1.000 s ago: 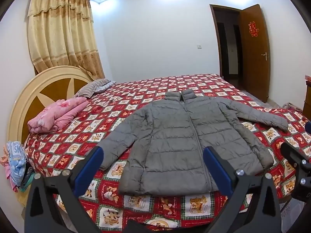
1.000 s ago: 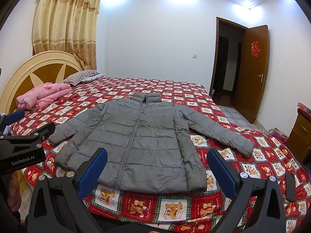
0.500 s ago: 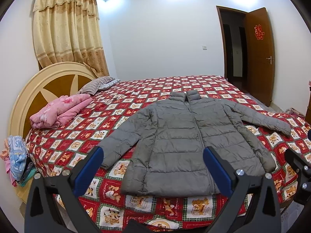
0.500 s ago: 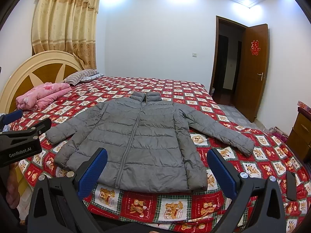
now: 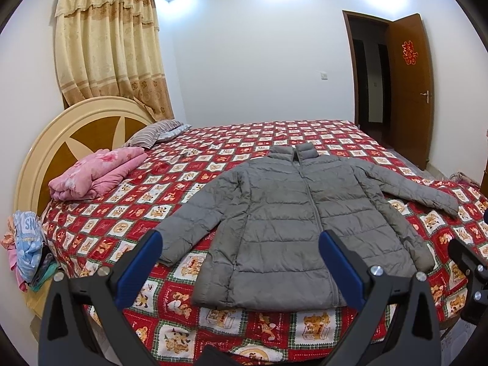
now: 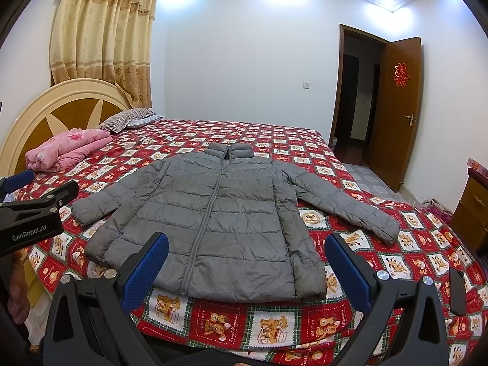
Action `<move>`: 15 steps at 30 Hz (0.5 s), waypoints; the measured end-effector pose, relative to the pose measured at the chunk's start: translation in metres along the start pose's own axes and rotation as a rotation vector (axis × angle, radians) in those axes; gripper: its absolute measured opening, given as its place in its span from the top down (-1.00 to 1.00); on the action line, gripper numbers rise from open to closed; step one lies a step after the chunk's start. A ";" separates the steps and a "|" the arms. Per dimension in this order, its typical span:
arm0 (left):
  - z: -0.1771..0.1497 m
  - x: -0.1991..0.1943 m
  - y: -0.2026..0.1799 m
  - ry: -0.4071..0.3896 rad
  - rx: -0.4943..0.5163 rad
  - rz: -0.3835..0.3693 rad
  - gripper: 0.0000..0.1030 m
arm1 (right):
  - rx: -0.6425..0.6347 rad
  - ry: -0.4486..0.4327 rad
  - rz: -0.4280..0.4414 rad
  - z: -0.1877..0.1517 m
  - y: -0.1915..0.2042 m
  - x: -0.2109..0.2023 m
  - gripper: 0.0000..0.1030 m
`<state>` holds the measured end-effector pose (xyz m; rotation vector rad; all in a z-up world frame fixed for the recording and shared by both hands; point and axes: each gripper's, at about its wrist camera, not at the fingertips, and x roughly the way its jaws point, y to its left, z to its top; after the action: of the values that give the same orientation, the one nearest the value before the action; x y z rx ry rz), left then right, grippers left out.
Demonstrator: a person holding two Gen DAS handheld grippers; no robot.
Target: Fold large clothes
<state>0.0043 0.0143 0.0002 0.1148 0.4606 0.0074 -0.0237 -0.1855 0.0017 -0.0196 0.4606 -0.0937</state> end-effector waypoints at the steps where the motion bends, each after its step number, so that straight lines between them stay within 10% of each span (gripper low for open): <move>1: 0.000 0.000 0.001 -0.001 -0.002 0.000 -1.00 | -0.001 0.000 0.001 0.000 0.000 0.000 -0.98; 15: -0.002 0.000 0.002 -0.003 -0.003 0.004 -1.00 | -0.001 0.000 -0.001 0.000 0.000 0.000 -0.97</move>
<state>0.0031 0.0168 -0.0015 0.1131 0.4574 0.0119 -0.0237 -0.1851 0.0018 -0.0210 0.4609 -0.0940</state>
